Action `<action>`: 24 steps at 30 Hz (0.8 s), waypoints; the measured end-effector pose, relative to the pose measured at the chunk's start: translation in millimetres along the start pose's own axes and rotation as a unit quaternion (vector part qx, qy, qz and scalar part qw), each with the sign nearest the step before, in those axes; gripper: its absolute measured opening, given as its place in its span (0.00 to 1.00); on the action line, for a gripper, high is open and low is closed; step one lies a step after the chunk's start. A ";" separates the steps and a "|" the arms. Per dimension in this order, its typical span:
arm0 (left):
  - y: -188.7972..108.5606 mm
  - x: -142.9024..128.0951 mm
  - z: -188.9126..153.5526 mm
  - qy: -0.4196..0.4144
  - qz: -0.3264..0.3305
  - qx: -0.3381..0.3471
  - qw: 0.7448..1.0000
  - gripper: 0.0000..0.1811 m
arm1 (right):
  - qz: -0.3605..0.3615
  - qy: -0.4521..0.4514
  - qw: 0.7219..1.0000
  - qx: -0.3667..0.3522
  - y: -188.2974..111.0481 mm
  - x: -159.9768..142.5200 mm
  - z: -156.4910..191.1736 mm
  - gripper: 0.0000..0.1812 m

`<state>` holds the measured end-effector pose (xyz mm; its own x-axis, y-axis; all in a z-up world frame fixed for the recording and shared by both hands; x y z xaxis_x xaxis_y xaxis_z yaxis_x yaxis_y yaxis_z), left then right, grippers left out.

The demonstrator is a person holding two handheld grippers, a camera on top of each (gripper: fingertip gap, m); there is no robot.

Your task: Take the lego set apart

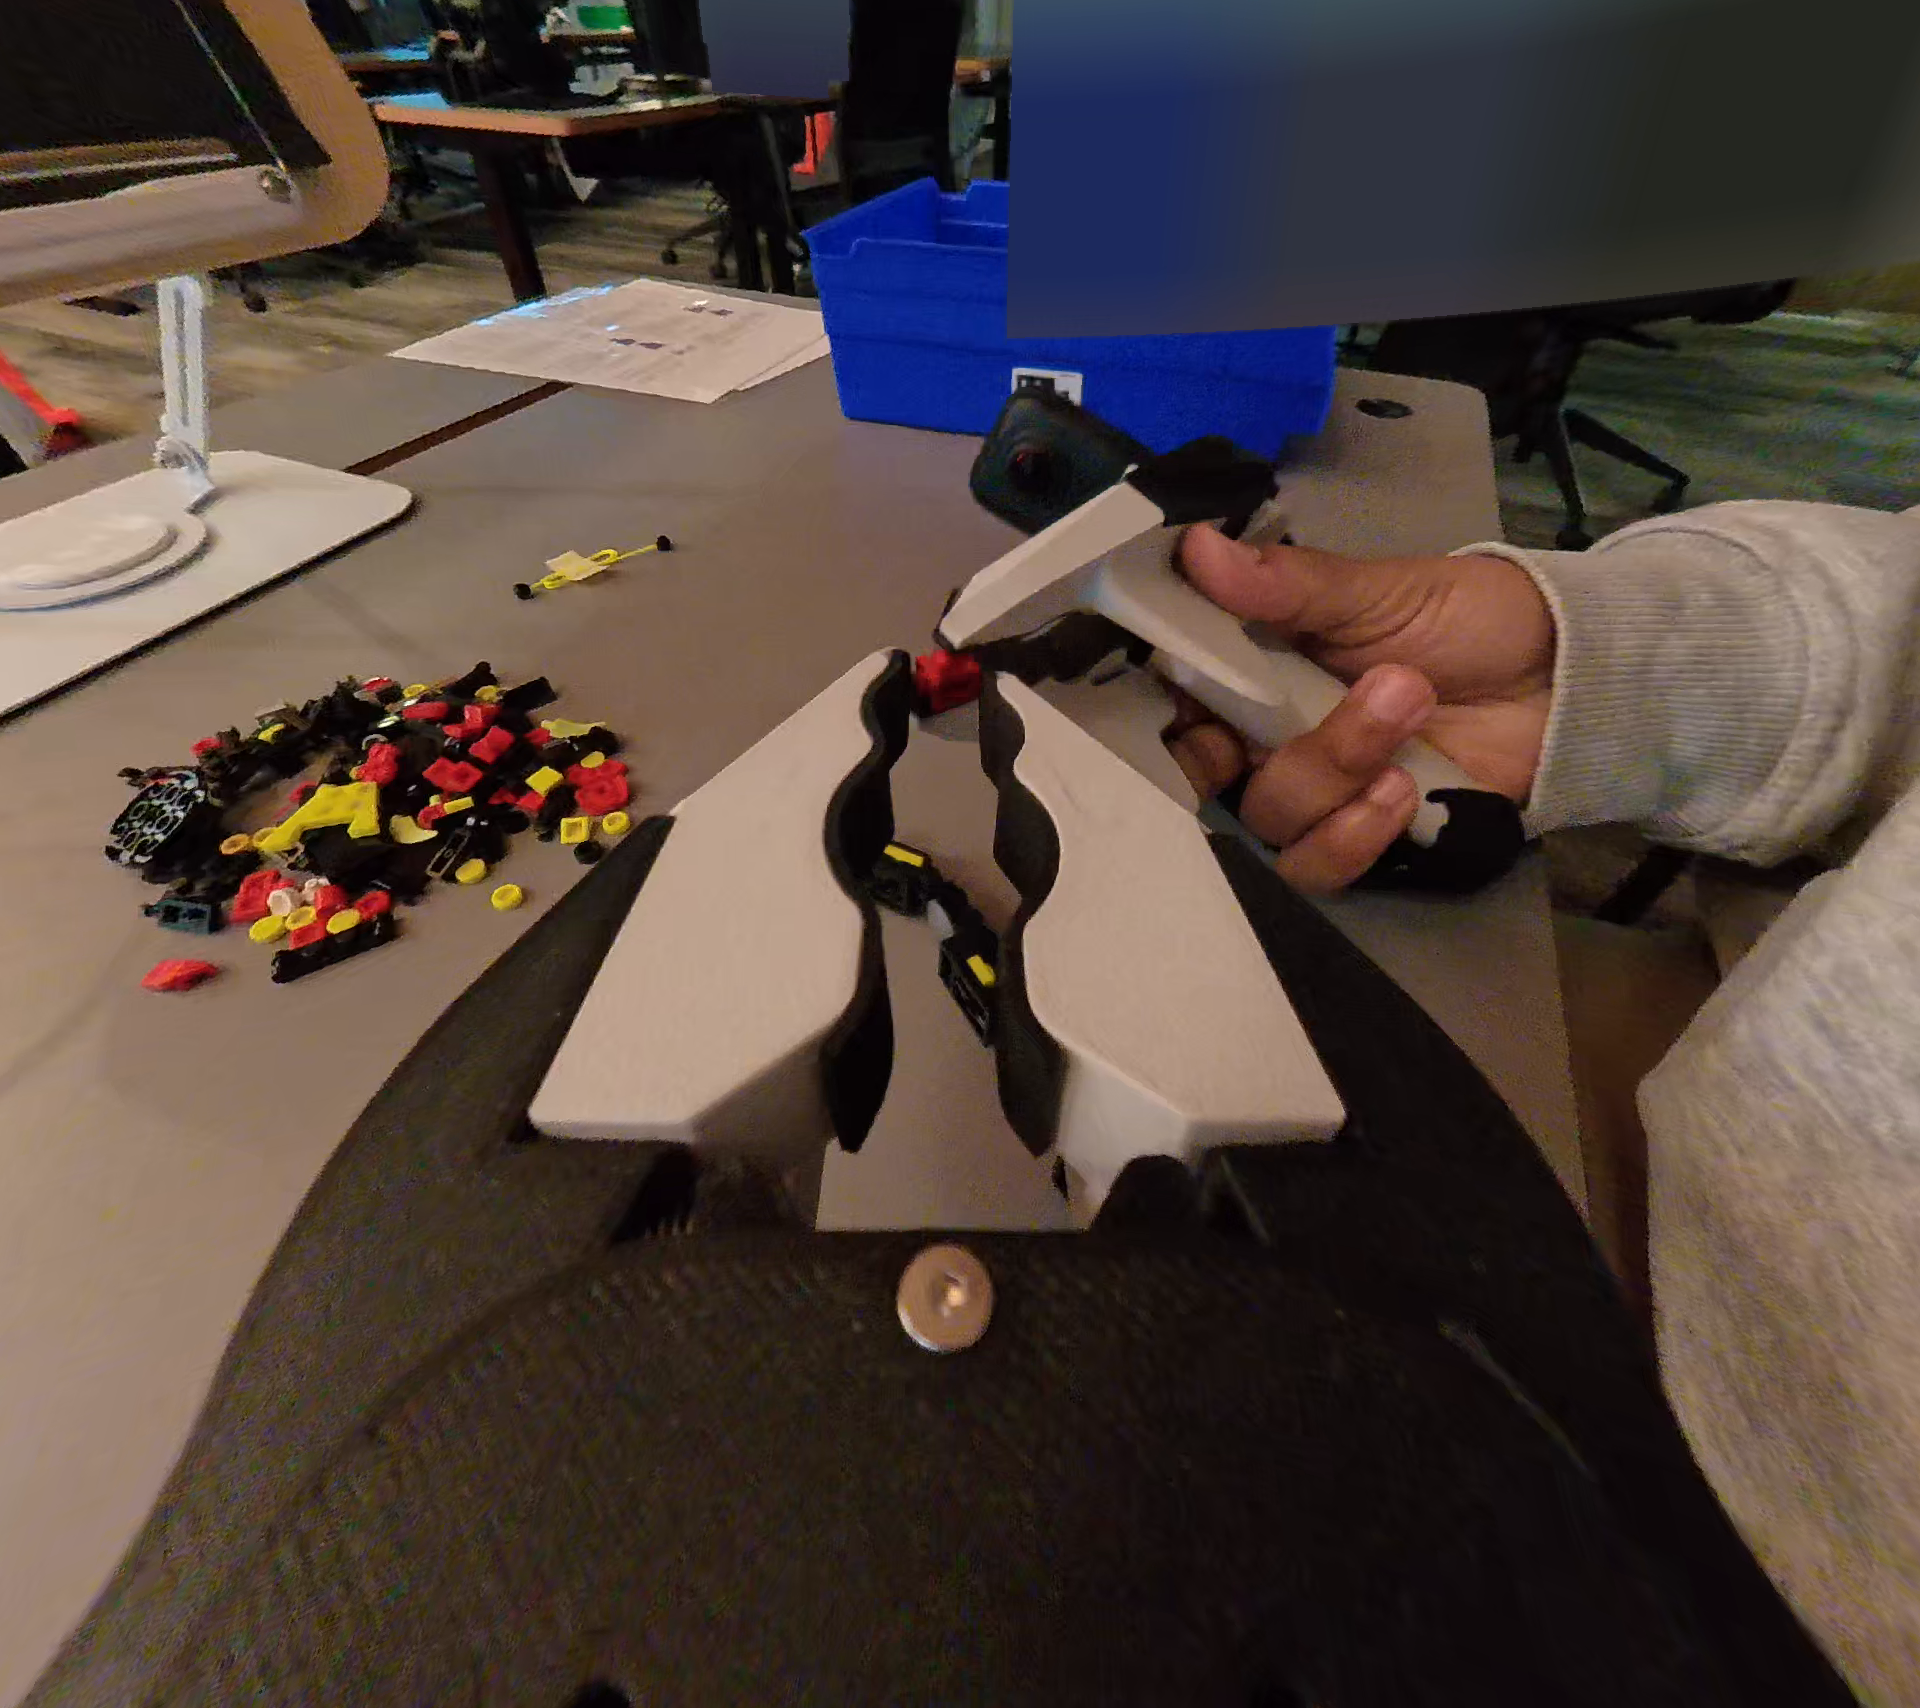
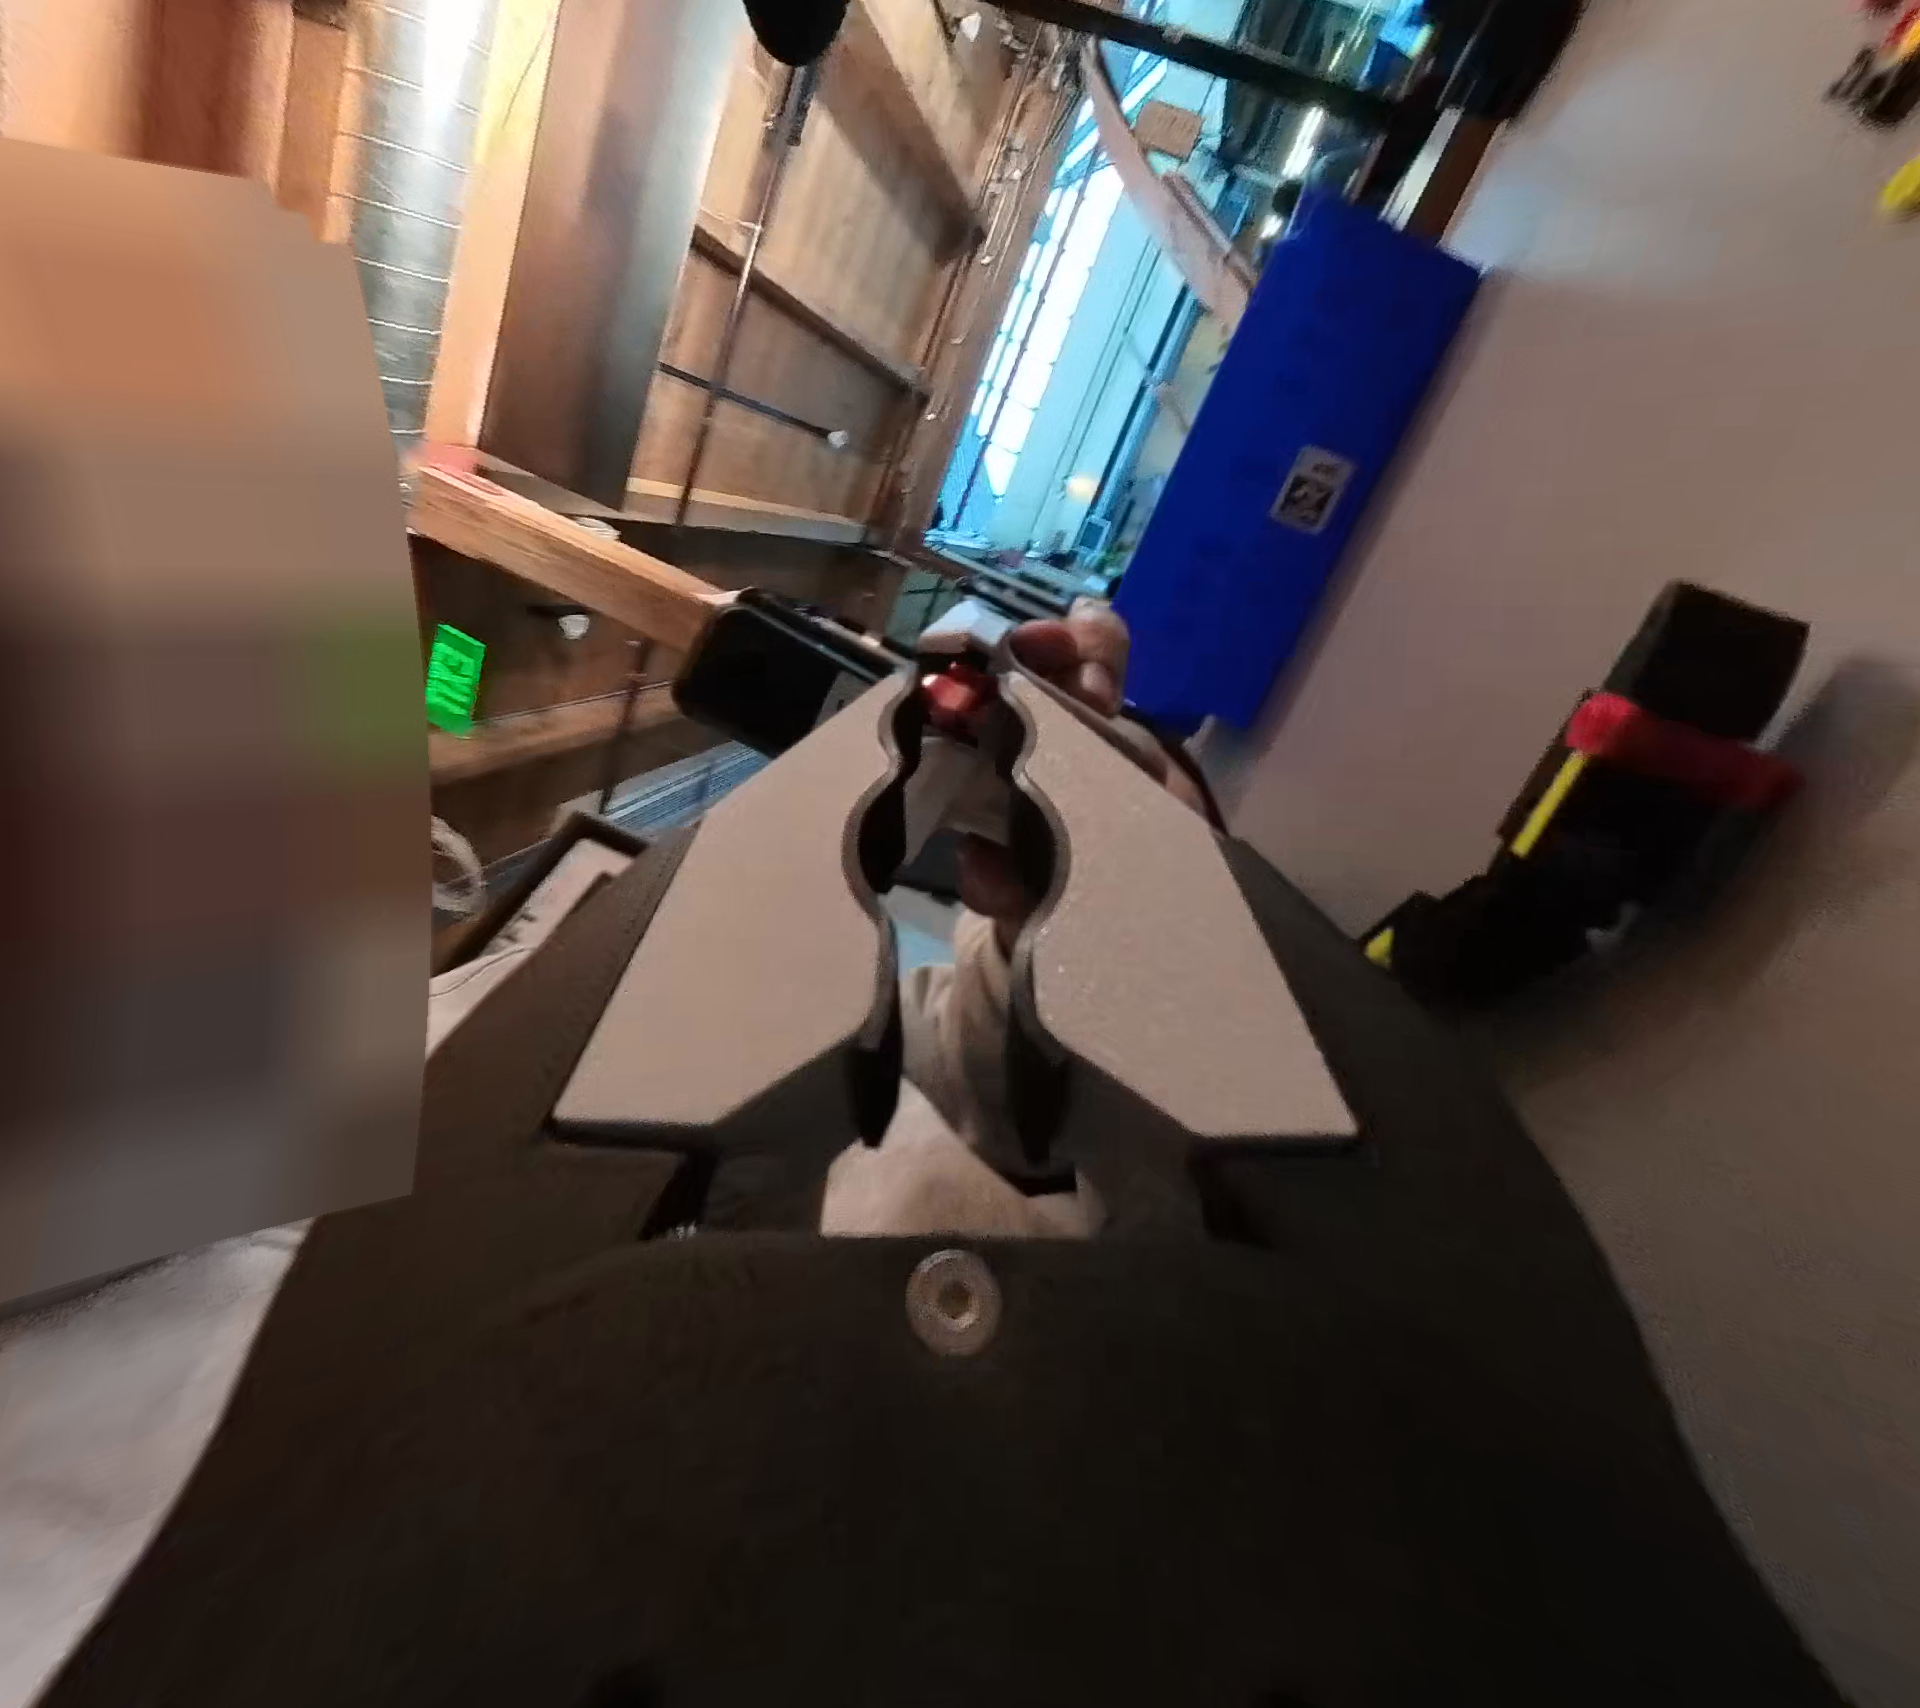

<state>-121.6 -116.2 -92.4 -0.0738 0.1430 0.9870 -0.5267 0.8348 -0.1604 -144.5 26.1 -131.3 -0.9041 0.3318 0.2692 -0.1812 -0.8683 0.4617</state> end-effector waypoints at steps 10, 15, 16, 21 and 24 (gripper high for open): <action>-4.2 2.7 2.5 0.015 -0.025 0.013 0.999 0.06 | -0.003 0.018 0.999 0.039 -5.5 5.1 -0.8 0.14; -3.0 -1.5 3.6 0.028 -0.020 0.014 0.999 0.06 | 0.018 -0.022 0.999 0.027 -8.0 9.5 3.8 0.12; -2.5 -2.7 1.4 0.037 -0.020 0.007 0.999 0.06 | 0.034 -0.041 0.999 0.010 -6.0 8.1 4.6 0.12; -0.4 -6.2 -5.8 0.060 -0.020 -0.017 0.998 0.06 | 0.094 -0.072 0.993 -0.019 -1.5 2.6 5.9 0.09; -2.2 -3.7 -6.9 0.048 -0.035 -0.029 0.998 0.06 | 0.094 -0.059 0.994 -0.006 -4.0 4.8 5.9 0.05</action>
<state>-114.4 -114.9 -95.8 0.0441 0.1319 0.9903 -0.4780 0.8732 -0.0950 -145.8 33.4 -126.9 -0.8707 0.2035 0.4478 -0.0189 -0.9235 0.3831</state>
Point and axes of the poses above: each gripper's, where its closed fingertips meet, y out along the fingers, x out of its top, z = x × y across the jaws, the point moved 9 cm from there along -y, back along the fingers, and after that the axes turned 7 degrees about x, right-handed, at the moved point
